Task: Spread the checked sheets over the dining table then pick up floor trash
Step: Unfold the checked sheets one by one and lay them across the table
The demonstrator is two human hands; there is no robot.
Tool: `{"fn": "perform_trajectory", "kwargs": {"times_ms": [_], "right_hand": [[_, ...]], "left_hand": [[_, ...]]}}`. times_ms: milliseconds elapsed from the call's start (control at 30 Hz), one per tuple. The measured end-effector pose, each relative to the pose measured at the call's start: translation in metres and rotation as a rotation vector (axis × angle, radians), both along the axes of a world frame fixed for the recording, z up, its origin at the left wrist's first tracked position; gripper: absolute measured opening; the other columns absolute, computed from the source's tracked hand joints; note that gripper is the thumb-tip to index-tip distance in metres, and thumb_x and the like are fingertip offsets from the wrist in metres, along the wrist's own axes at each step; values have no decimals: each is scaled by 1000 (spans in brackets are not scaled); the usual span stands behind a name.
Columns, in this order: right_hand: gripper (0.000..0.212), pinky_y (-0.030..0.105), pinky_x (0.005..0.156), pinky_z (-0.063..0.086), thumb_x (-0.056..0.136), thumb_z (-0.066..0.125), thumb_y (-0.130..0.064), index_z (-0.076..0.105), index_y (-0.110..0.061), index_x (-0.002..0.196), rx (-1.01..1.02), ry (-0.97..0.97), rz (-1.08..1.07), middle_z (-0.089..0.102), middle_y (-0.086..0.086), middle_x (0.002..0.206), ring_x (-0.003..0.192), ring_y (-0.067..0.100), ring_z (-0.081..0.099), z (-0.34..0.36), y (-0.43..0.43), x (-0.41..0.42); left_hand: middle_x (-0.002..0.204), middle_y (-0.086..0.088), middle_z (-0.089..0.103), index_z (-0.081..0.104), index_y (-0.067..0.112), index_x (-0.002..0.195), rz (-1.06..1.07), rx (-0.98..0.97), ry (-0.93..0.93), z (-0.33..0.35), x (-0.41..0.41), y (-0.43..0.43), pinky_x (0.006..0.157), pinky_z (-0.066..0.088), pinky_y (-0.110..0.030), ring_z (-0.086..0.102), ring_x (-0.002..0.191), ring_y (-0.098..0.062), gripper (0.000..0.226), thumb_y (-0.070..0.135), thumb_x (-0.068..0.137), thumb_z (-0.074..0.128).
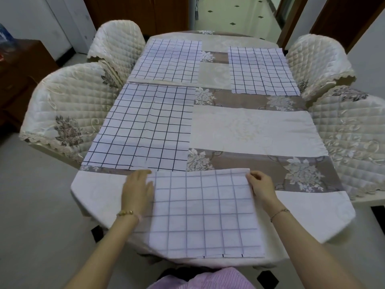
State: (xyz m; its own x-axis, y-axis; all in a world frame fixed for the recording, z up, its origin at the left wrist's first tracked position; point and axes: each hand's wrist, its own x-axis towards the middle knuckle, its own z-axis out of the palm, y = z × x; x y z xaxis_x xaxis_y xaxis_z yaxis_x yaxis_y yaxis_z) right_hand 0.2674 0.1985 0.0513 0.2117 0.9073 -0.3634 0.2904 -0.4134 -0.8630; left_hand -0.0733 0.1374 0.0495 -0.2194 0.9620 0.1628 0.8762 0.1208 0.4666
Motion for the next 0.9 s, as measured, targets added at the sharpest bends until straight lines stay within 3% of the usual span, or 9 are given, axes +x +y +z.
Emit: {"fn": "perform_trajectory", "kwargs": {"times_ms": [167,333,400,500,567,633,700,800,900], "right_hand": [[18,25,64,43,93,54,-16,62,-8,106,-14,25,-19,64,9,97,77,16,56,2,-2,5],[19,26,58,45,93,54,-20,63,-8,105,-106,54,-8,66,8,86,68,17,57,7,-34,12],[17,27,60,45,92,56,-20,68,-8,94,-147,60,8,67,9,78,65,17,57,10,-57,15],[22,19,50,38,89,57,-16,60,-7,69,-203,85,69,59,2,64,53,7,52,19,-90,16],[21,22,53,37,87,59,-15,59,-3,69,-230,57,90,57,2,67,61,12,52,16,-105,18],[17,25,60,42,85,61,-13,66,2,79,-235,73,75,65,3,75,69,15,57,14,-116,19],[14,19,56,43,85,63,-9,68,-1,74,-239,84,37,67,2,69,62,9,59,12,-124,19],[26,10,43,39,84,65,-6,60,-9,58,-198,122,-36,61,-4,53,44,1,54,13,-132,15],[18,15,47,44,84,67,-12,61,-2,70,-176,184,-76,62,7,65,55,11,58,19,-133,7]], "left_hand": [[107,-1,69,56,20,108,-521,15,139,-23,48,-47,90,39,-27,52,102,-14,32,27,78,47],[125,3,63,60,21,119,-479,-135,276,-39,57,-60,99,31,-34,46,118,-15,45,39,81,43],[126,3,63,63,21,119,-456,-159,325,-37,59,-57,100,30,-34,50,120,-16,47,41,82,41],[124,4,65,65,21,117,-426,-186,363,-33,60,-49,99,29,-34,61,115,-18,50,42,82,37],[123,3,65,66,21,117,-406,-202,385,-32,61,-45,98,29,-33,61,114,-18,50,42,82,36],[122,2,65,66,19,116,-390,-222,399,-31,64,-43,99,33,-35,60,114,-19,51,41,81,36],[122,0,66,67,18,115,-380,-245,402,-29,67,-44,97,46,-39,62,112,-21,51,40,81,36],[121,-5,65,65,15,115,-412,-261,306,-20,79,-46,91,50,-47,63,112,-27,51,40,81,37],[133,-2,56,57,16,125,-572,-161,80,-5,107,-52,103,43,-38,53,124,-22,56,50,84,39]]}}
